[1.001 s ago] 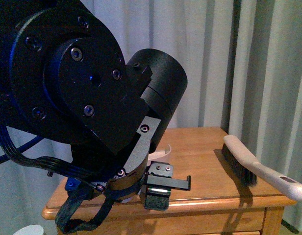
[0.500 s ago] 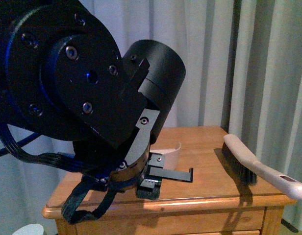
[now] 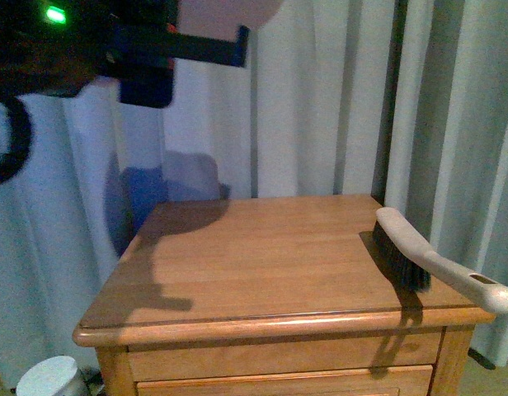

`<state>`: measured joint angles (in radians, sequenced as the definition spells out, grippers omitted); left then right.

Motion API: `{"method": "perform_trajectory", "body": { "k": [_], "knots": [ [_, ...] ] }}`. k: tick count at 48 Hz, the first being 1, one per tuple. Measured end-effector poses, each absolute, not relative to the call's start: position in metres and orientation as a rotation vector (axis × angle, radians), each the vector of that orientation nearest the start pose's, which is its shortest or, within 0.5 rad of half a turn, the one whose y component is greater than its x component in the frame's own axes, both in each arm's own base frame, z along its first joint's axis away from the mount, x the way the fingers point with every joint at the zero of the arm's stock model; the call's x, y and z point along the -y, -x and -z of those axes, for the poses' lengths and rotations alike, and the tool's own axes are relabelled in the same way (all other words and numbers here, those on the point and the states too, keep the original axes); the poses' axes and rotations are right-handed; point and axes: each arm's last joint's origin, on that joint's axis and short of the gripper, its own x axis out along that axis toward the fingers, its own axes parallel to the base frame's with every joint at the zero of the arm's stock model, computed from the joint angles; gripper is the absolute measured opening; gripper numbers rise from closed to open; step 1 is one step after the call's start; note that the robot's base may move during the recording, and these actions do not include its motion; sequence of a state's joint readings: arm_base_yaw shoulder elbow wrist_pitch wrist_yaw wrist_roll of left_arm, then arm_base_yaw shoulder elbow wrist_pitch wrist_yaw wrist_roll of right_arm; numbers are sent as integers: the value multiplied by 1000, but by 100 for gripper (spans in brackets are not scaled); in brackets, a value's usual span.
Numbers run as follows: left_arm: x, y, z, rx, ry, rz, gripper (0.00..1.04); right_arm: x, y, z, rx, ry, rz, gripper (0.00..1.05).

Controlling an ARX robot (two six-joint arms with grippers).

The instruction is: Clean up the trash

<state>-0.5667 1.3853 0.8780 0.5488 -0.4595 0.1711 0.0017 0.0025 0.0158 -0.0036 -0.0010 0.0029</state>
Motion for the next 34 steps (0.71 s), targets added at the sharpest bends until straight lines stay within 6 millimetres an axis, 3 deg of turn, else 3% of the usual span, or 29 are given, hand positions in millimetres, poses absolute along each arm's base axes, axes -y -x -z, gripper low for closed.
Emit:
{"method": "perform_trajectory", "body": {
  "k": [6,26,34],
  "knots": [
    [120,-229,-295,171,-175,93,27,0,-97,-168,10,-3,-3,97],
    [50,-150,-259,258,-231,79,27,0,-97,-168,10,-3,-3,97],
    [30,-129,-251,238,-199,41,27,0,-97,-168,10,-3,-3,97]
  ]
}}
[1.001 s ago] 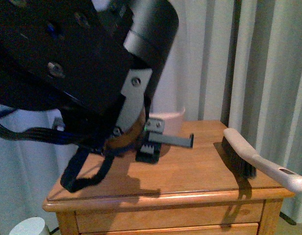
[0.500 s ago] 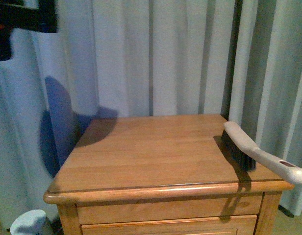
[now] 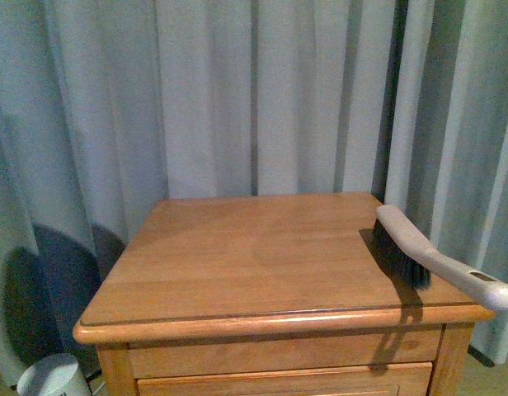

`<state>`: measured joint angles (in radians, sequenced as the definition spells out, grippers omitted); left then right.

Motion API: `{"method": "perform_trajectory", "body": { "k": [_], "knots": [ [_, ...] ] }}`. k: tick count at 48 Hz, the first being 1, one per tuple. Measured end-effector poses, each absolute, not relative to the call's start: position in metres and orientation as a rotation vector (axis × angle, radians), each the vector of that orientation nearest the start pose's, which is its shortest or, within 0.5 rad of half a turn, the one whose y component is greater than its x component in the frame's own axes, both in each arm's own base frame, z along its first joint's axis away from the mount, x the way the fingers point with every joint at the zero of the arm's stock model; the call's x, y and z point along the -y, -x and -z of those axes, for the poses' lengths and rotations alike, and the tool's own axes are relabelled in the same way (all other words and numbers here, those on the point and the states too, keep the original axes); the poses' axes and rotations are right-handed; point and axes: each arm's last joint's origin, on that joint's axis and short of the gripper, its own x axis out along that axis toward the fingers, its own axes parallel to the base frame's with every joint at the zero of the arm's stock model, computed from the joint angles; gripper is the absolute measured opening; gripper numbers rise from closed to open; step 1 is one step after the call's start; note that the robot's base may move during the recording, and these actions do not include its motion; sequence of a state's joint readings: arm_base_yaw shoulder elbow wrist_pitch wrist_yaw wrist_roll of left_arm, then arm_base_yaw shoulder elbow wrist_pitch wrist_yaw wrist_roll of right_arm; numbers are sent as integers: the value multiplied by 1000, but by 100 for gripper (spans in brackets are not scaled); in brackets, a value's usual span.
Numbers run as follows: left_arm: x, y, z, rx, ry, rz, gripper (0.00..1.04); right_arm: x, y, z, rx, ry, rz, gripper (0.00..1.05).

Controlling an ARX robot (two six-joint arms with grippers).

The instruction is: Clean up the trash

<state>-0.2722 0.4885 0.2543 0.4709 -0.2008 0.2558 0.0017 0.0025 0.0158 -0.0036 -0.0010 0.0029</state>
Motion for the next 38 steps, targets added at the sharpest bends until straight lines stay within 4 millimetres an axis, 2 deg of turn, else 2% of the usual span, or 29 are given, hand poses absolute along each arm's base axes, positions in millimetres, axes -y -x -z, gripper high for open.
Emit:
{"method": "perform_trajectory", "body": {
  "k": [6,11,14,20,25,30,38],
  "knots": [
    [26,-126,-248,221,-164,28,27,0,-97,-167,-13,-6,30,97],
    [26,-126,-248,222,-153,29,27,-3,-104,-173,-186,20,262,97],
    [26,-126,-248,222,-148,32,27,-5,-114,-184,-221,28,319,97],
    [26,-126,-248,222,-146,38,27,-11,-143,-217,-266,-14,275,97],
    [26,-126,-248,222,-144,35,27,-24,-189,-251,-326,-62,179,97],
    [26,-126,-248,222,-144,36,27,-35,-223,-264,-400,-109,125,97],
    [26,-126,-248,222,-144,35,27,-53,-275,-265,-548,-172,87,97]
  ]
}}
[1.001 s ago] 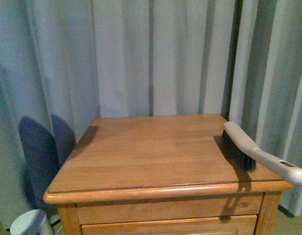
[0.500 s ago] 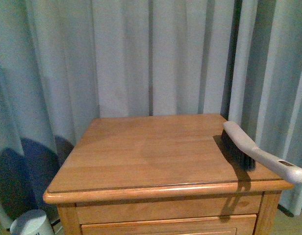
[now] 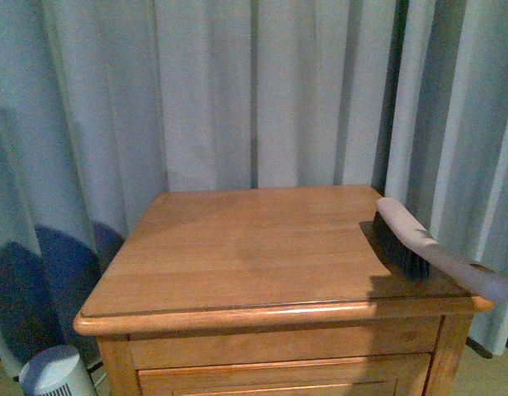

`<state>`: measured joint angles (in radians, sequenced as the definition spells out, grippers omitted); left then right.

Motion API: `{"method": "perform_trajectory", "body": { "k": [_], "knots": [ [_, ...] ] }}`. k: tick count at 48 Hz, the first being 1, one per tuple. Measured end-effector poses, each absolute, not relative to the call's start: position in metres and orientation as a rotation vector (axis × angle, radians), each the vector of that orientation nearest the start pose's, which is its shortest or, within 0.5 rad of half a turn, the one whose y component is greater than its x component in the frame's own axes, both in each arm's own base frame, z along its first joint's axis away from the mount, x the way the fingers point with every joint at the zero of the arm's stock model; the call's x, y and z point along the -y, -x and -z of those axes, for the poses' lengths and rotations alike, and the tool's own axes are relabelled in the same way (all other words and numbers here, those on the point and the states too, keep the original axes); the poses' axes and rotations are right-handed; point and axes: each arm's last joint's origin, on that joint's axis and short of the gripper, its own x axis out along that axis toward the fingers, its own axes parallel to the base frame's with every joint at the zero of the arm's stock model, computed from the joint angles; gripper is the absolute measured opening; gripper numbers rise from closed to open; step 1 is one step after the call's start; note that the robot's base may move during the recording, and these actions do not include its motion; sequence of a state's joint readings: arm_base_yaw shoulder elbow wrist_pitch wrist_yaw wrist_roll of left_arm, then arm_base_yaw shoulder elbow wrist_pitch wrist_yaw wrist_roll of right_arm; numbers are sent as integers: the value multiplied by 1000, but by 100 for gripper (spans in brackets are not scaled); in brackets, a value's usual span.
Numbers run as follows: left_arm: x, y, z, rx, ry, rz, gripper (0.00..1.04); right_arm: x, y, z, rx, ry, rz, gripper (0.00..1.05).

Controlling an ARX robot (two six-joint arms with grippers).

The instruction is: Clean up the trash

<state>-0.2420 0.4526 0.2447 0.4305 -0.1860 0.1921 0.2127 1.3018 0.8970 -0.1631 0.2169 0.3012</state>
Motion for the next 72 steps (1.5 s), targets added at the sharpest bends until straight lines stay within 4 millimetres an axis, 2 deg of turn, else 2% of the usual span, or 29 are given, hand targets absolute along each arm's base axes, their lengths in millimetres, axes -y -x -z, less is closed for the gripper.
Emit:
{"method": "perform_trajectory", "body": {
  "k": [5,10,18,32,37,40,44,47,51,56,64,69,72],
  "knots": [
    [26,-126,-248,222,-144,35,27,-67,-310,-263,-621,-244,71,97],
    [26,-126,-248,222,-144,35,27,-80,-334,-246,-727,-296,74,97],
    [26,-126,-248,222,-144,35,27,-92,-342,-222,-825,-331,87,97],
    [26,-126,-248,222,-144,35,27,-99,-345,-209,-862,-345,94,97],
    [26,-126,-248,222,-144,35,27,-99,-346,-206,-867,-350,98,81],
    [26,-126,-248,222,-144,35,27,-99,-347,-206,-866,-353,99,74],
    [26,-126,-248,222,-144,35,27,-100,-347,-206,-862,-359,99,58],
    [26,-126,-248,222,-144,35,27,-100,-347,-206,-860,-360,99,51],
    [26,-126,-248,222,-144,35,27,-100,-348,-207,-853,-365,90,36],
    [26,-126,-248,222,-144,35,27,-101,-348,-208,-838,-365,90,23],
    [26,-126,-248,222,-144,35,27,-100,-346,-220,-755,-332,76,21],
    [26,-126,-248,222,-144,35,27,-102,-333,-243,-610,-274,29,20],
    [26,-126,-248,222,-144,35,27,-102,-327,-251,-565,-250,19,20]
  ]
}}
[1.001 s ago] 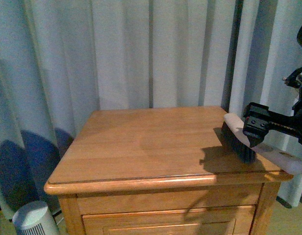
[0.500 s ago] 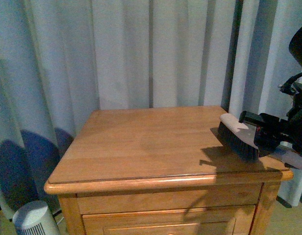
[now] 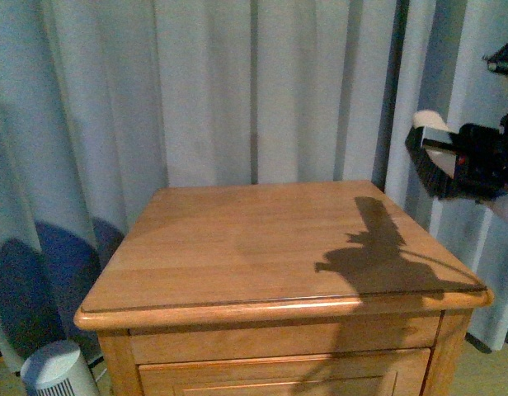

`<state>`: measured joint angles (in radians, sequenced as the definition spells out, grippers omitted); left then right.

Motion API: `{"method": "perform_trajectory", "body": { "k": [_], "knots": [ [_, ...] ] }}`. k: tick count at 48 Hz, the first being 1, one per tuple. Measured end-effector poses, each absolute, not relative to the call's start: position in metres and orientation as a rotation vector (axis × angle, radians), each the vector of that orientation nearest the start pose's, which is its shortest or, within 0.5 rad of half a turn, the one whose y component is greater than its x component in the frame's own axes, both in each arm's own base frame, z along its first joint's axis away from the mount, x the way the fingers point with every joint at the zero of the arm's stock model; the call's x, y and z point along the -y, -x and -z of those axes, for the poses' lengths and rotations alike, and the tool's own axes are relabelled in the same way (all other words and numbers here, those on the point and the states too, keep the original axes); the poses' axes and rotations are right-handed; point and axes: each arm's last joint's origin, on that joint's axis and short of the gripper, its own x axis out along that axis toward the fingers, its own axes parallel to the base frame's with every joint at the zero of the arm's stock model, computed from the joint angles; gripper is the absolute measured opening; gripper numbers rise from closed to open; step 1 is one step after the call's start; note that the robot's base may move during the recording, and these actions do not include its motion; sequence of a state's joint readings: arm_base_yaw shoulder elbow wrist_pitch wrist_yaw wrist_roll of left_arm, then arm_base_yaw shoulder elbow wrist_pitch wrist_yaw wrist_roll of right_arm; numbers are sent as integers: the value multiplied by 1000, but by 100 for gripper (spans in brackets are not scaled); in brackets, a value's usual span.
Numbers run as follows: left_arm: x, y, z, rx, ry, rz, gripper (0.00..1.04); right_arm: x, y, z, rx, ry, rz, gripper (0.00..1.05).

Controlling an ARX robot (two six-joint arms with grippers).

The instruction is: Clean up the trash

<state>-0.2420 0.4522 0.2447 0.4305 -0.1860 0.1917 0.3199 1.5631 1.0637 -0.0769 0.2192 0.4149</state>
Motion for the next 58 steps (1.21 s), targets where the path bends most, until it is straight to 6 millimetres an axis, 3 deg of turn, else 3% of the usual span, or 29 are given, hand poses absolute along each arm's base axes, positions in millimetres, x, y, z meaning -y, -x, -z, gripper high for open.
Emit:
{"method": "perform_trajectory", "body": {
  "k": [12,17,22,37,42,49,58],
  "knots": [
    [26,-126,-248,222,-144,35,27,-95,-280,-272,-335,-120,-16,20],
    [26,-126,-248,222,-144,35,27,-87,-235,-274,-205,-37,-17,20],
    [26,-126,-248,222,-144,35,27,-75,-192,-268,-156,3,-10,20],
    [26,-126,-248,222,-144,35,27,-41,-108,-238,-99,-5,99,20],
    [26,-126,-248,222,-144,35,27,-33,-98,-228,-65,-32,83,20],
    [26,-126,-248,222,-143,35,27,-24,-99,-203,-121,-20,129,20],
    [26,-126,-248,223,-143,36,27,-30,-98,-199,-115,-15,98,20]
  ]
}}
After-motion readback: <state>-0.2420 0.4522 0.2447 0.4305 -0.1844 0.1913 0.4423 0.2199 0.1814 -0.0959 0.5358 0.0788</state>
